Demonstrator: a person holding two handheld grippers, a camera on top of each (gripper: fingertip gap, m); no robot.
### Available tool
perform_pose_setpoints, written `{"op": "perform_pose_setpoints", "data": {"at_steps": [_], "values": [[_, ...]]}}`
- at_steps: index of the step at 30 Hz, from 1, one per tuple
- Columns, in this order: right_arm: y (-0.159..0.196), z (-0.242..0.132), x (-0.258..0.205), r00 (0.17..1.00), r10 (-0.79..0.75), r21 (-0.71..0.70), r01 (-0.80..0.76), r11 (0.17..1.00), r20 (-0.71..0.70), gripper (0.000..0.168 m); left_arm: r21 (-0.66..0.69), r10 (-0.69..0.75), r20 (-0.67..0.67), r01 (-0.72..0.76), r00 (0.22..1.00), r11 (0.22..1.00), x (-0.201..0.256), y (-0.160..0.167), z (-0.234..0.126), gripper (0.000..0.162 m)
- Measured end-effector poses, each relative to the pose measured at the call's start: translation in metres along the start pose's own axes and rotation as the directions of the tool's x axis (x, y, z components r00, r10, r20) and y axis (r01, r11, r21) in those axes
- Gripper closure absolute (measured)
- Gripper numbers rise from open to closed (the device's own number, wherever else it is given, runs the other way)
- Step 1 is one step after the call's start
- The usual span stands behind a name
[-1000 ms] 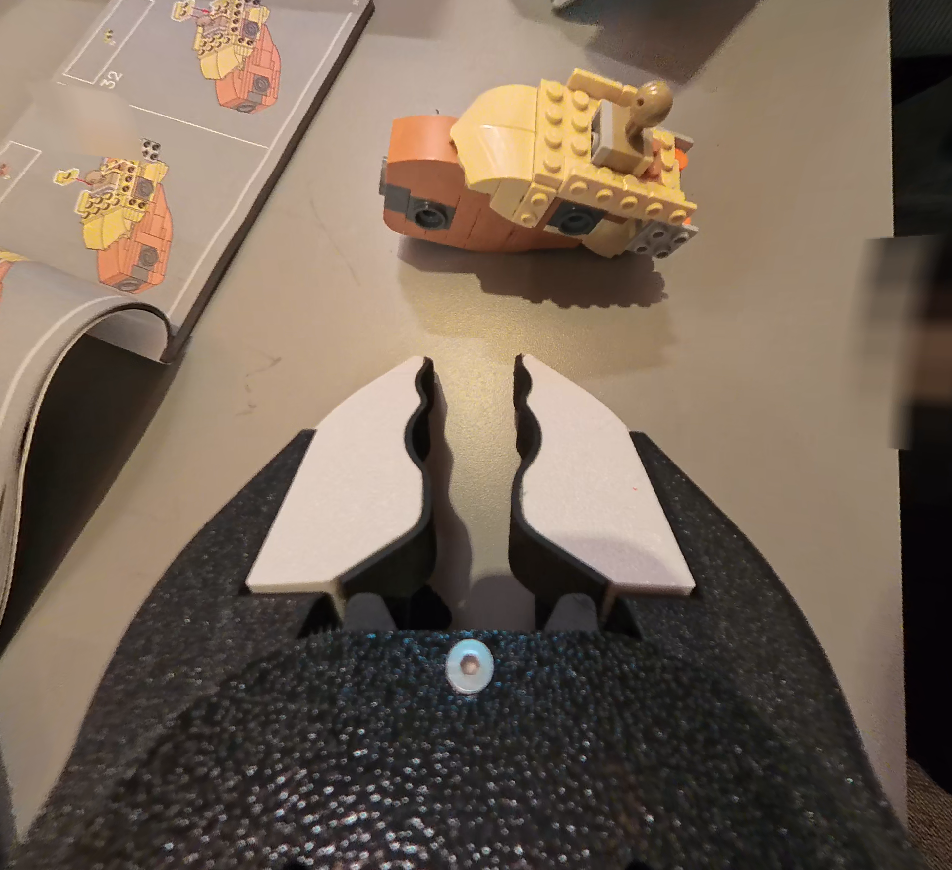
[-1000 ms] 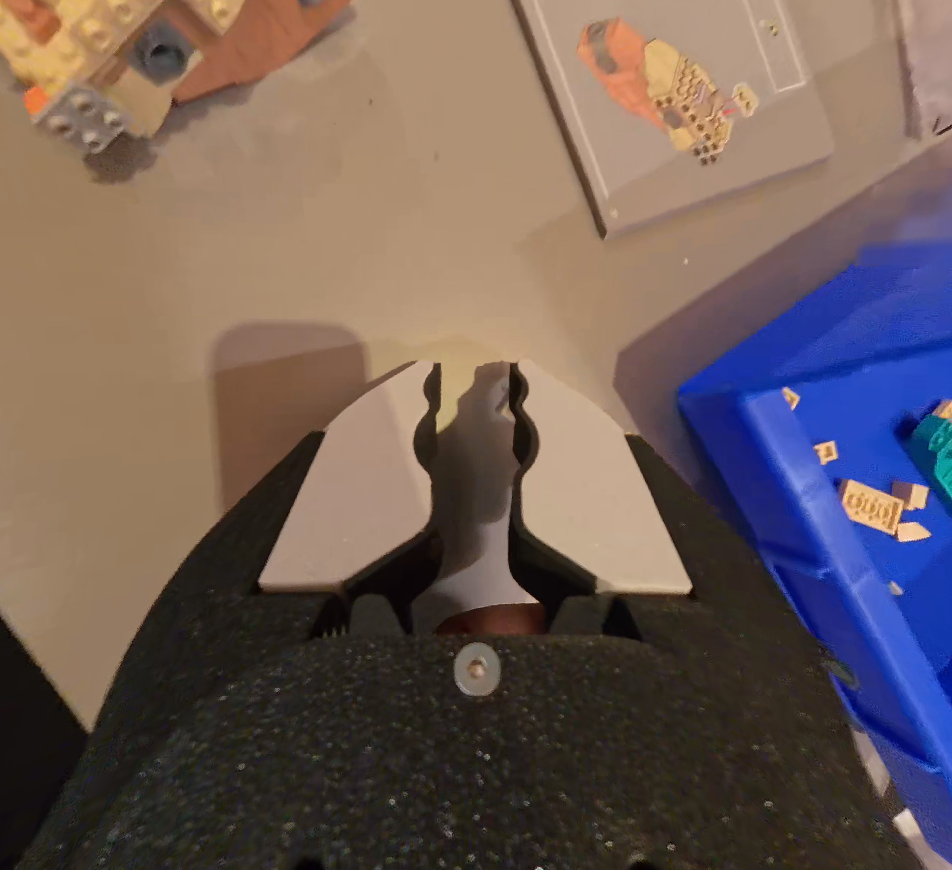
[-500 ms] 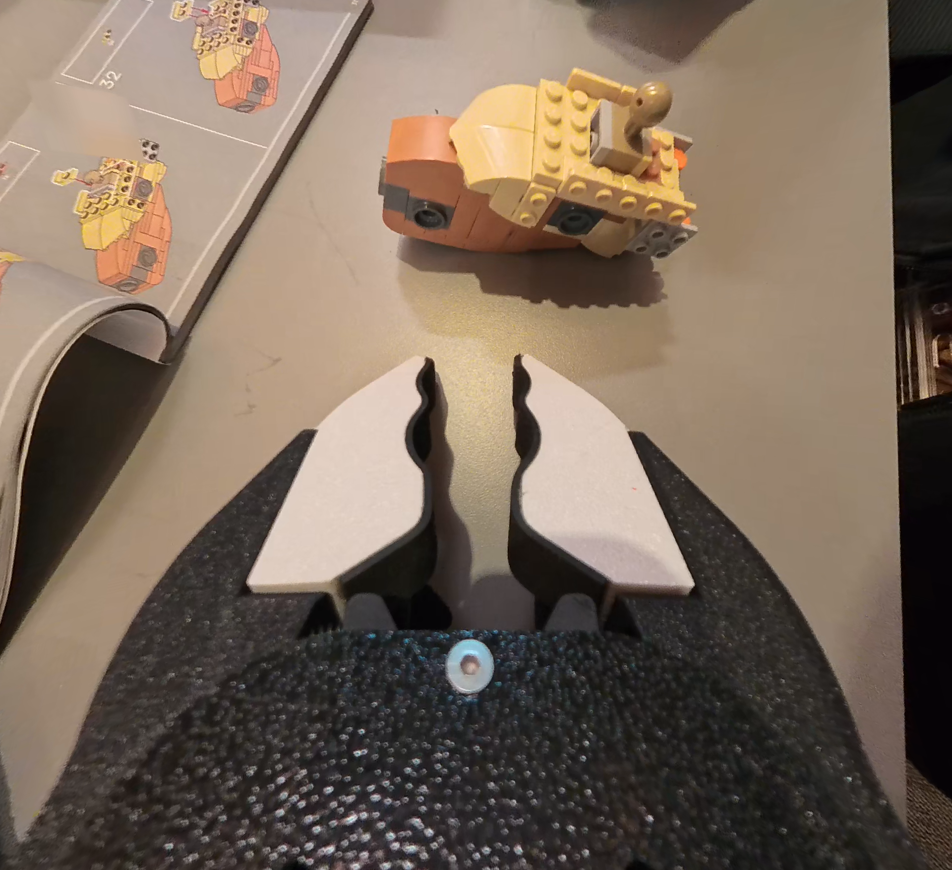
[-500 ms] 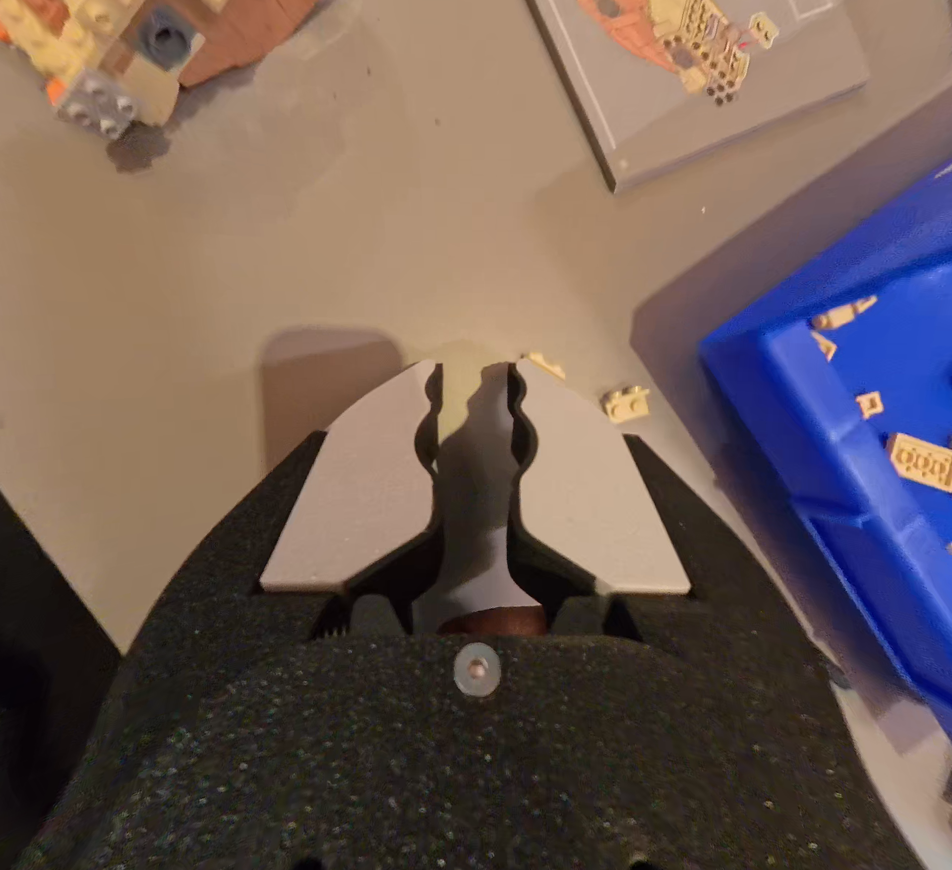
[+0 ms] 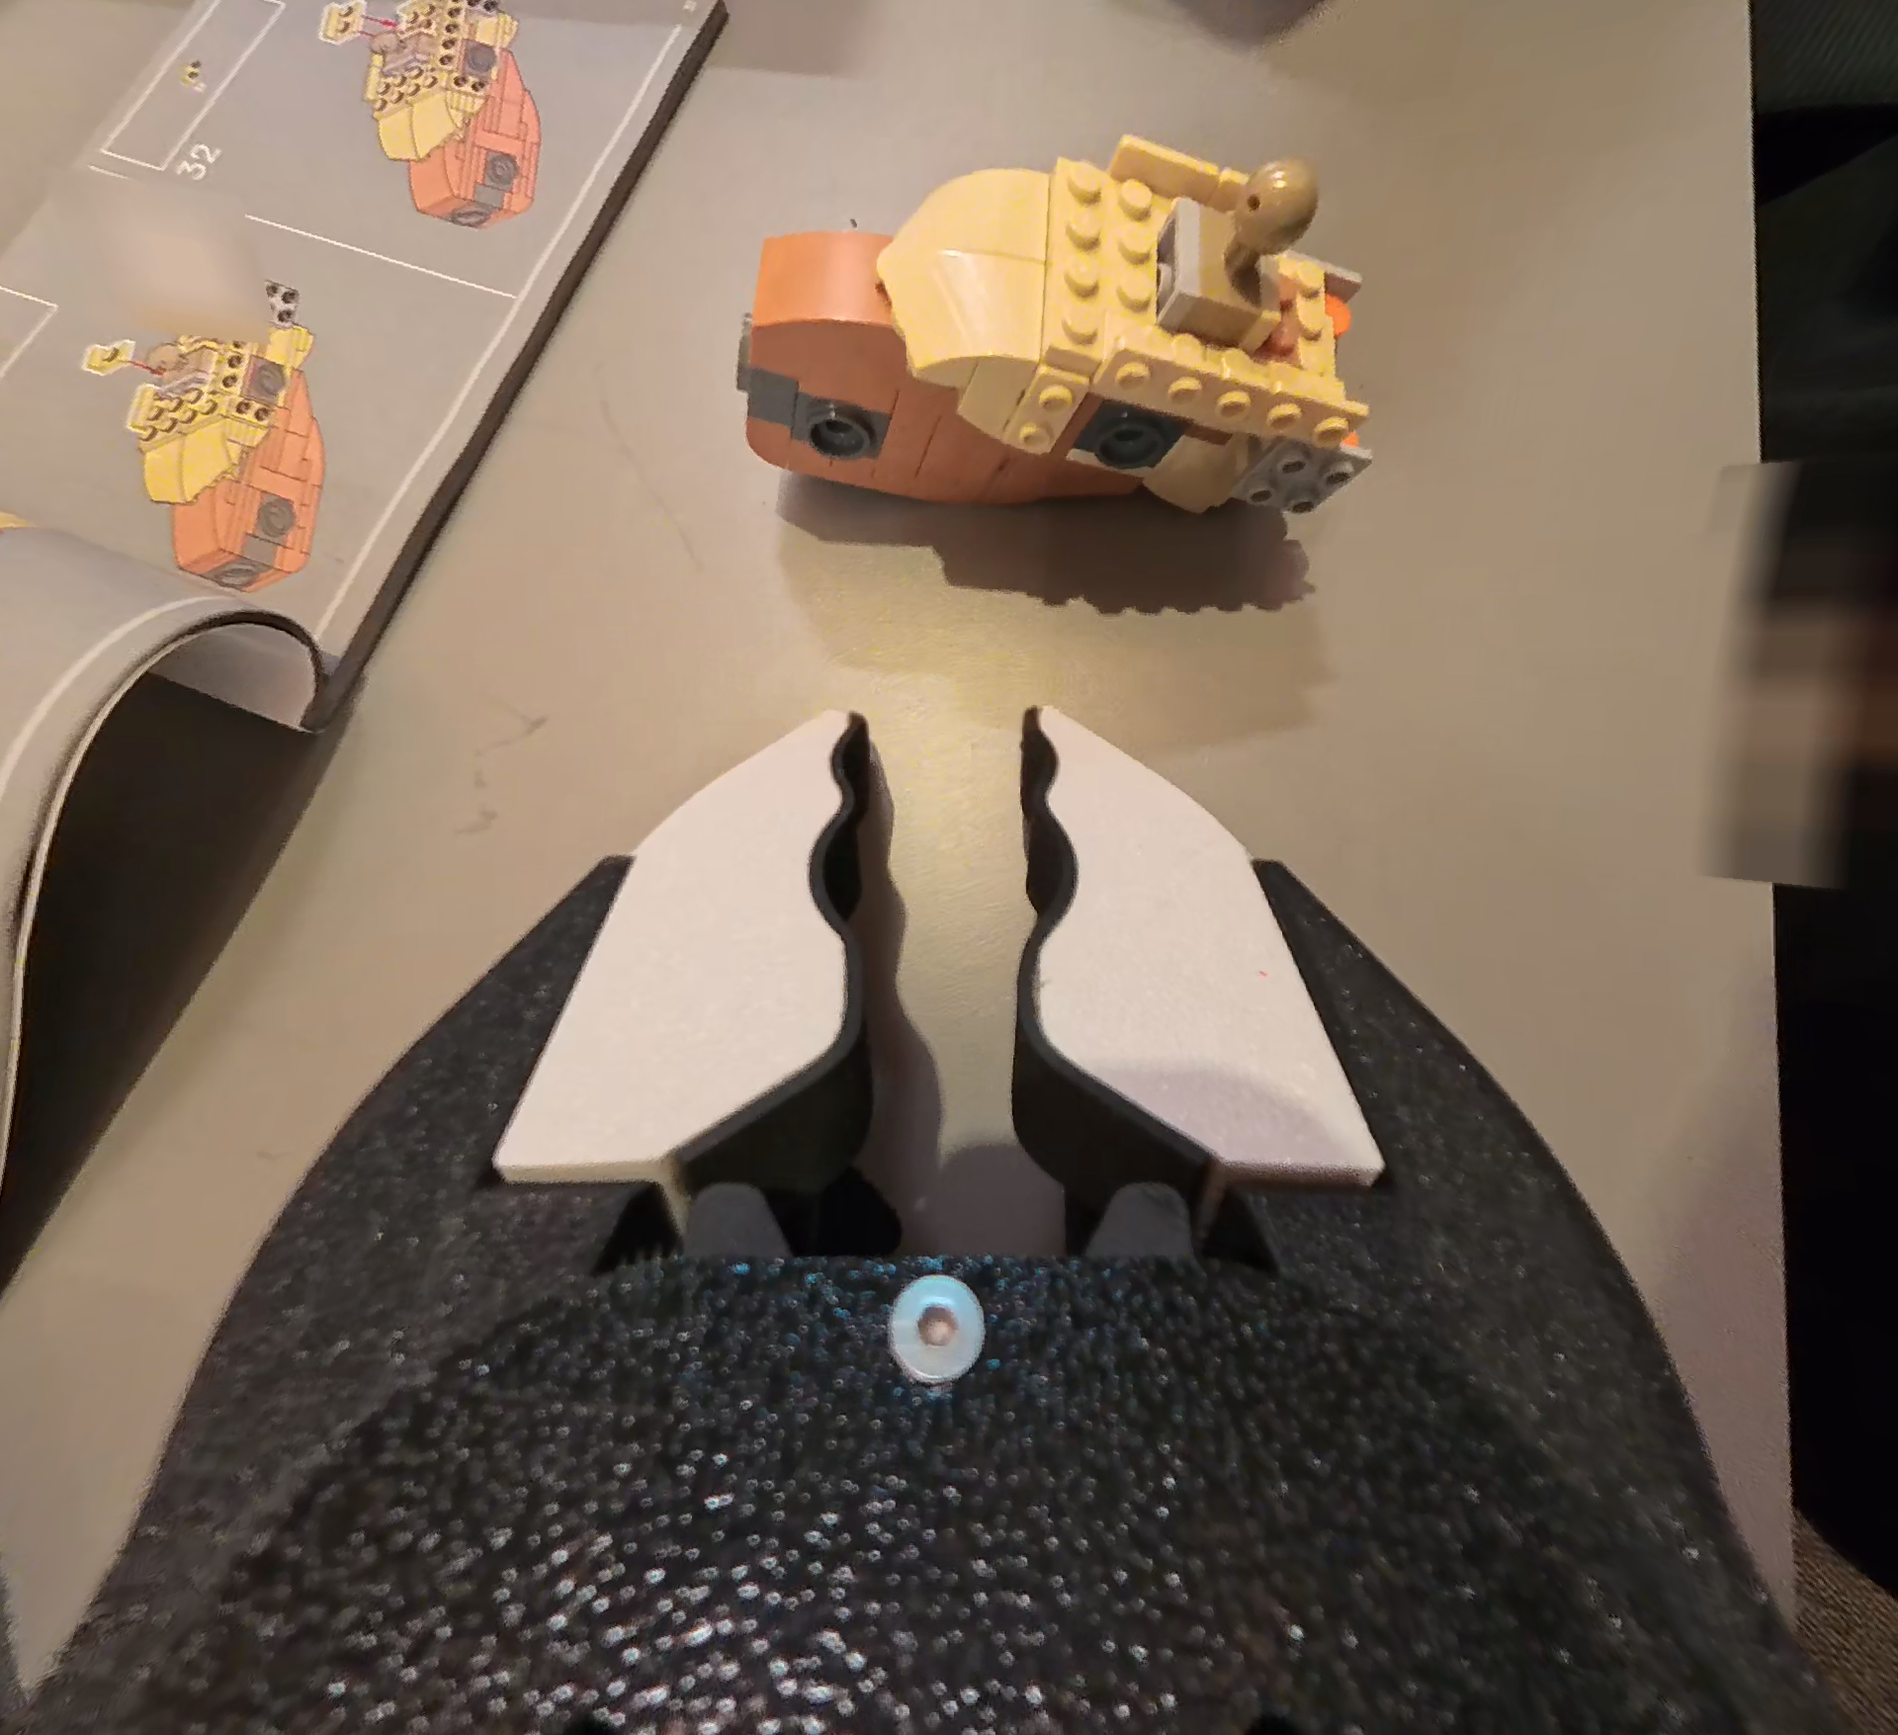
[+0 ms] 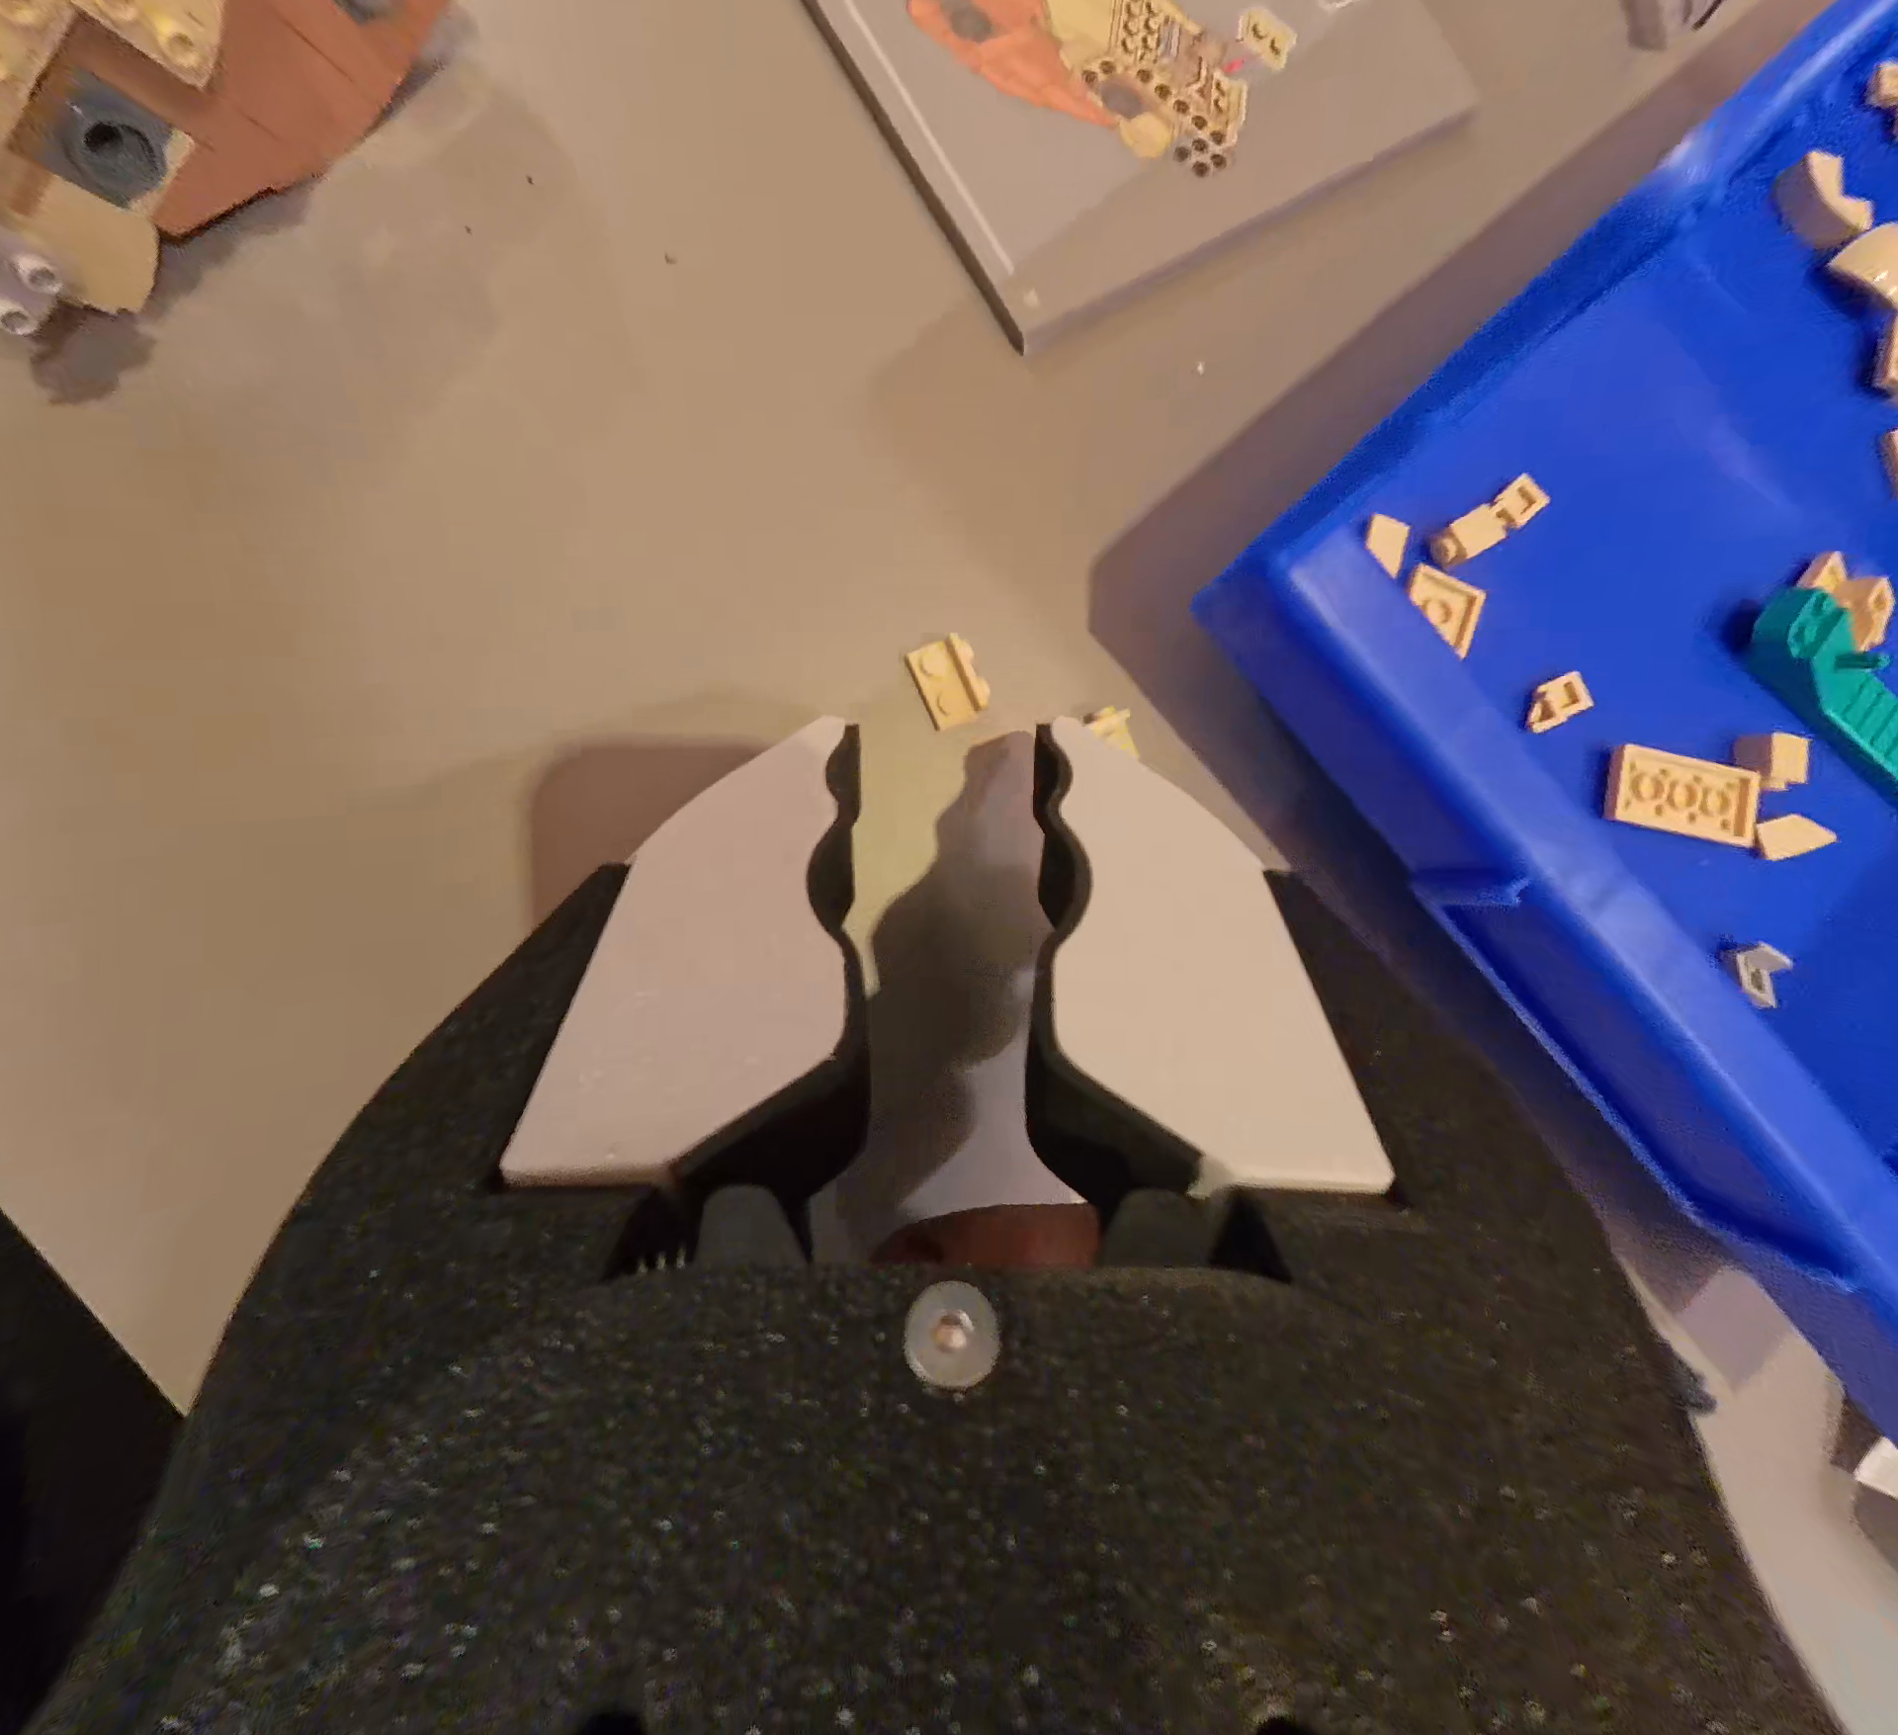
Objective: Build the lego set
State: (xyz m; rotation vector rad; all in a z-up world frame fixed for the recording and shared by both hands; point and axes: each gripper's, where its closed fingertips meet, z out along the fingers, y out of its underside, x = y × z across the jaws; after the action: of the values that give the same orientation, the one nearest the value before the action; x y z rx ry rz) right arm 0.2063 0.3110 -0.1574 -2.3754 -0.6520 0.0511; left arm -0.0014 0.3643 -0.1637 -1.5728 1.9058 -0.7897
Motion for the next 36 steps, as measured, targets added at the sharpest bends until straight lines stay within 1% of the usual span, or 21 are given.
{"op": "perform_pose_setpoints", "data": {"at_steps": [5, 8, 11, 17, 19, 23, 26, 30, 32, 34, 36], "values": [[-0.004, 0.009, 0.002, 1.0, -0.013, 0.007, 0.013, 1.0, 0.027, 0.135, -0.001, -0.003, -0.003, 0.003, 1.0, 1.0, 0.0, 0.0, 0.0, 0.134], [-0.003, 0.012, -0.003, 0.998, -0.019, -0.004, 0.019, 1.0, 0.066, 0.135, -0.001, -0.003, -0.004, 0.003, 1.0, 1.0, 0.0, 0.0, 0.0, 0.134], [-0.001, 0.009, -0.011, 0.995, -0.017, -0.015, 0.019, 1.0, 0.094, 0.136, -0.001, -0.003, -0.005, 0.003, 1.0, 1.0, 0.0, 0.0, 0.0, 0.134], [-0.004, 0.004, -0.038, 0.985, -0.019, 0.021, 0.016, 1.0, 0.169, 0.135, 0.001, 0.005, -0.005, -0.005, 1.0, 1.0, 0.001, 0.0, 0.0, 0.134], [-0.006, 0.003, -0.048, 0.98, -0.043, 0.032, 0.037, 0.999, 0.197, 0.135, 0.002, 0.011, -0.008, -0.011, 1.0, 1.0, 0.002, 0.0, 0.0, 0.133], [-0.006, -0.002, -0.051, 0.978, -0.088, 0.039, 0.082, 0.996, 0.191, 0.136, 0.016, 0.025, -0.018, -0.025, 1.0, 1.0, 0.004, -0.002, -0.001, 0.131], [-0.009, -0.009, -0.051, 0.978, -0.104, 0.064, 0.094, 0.994, 0.182, 0.136, 0.053, 0.04, -0.032, -0.038, 0.999, 0.998, 0.007, -0.007, -0.004, 0.126], [-0.021, -0.014, -0.062, 0.967, -0.179, 0.159, 0.151, 0.976, 0.182, 0.136, 0.135, 0.111, -0.03, -0.106, 0.993, 0.985, 0.012, -0.02, -0.006, 0.118], [-0.029, -0.014, -0.076, 0.951, -0.23, 0.214, 0.185, 0.959, 0.206, 0.136, 0.175, 0.181, 0.005, -0.179, 0.984, 0.968, 0.013, -0.028, -0.006, 0.113], [-0.035, -0.013, -0.09, 0.934, -0.266, 0.241, 0.209, 0.948, 0.238, 0.136, 0.202, 0.266, 0.037, -0.268, 0.963, 0.942, 0.012, -0.034, -0.006, 0.107], [-0.039, -0.011, -0.102, 0.917, -0.306, 0.259, 0.24, 0.936, 0.256, 0.136, 0.209, 0.355, 0.037, -0.354, 0.934, 0.911, 0.009, -0.037, -0.007, 0.104]]}}
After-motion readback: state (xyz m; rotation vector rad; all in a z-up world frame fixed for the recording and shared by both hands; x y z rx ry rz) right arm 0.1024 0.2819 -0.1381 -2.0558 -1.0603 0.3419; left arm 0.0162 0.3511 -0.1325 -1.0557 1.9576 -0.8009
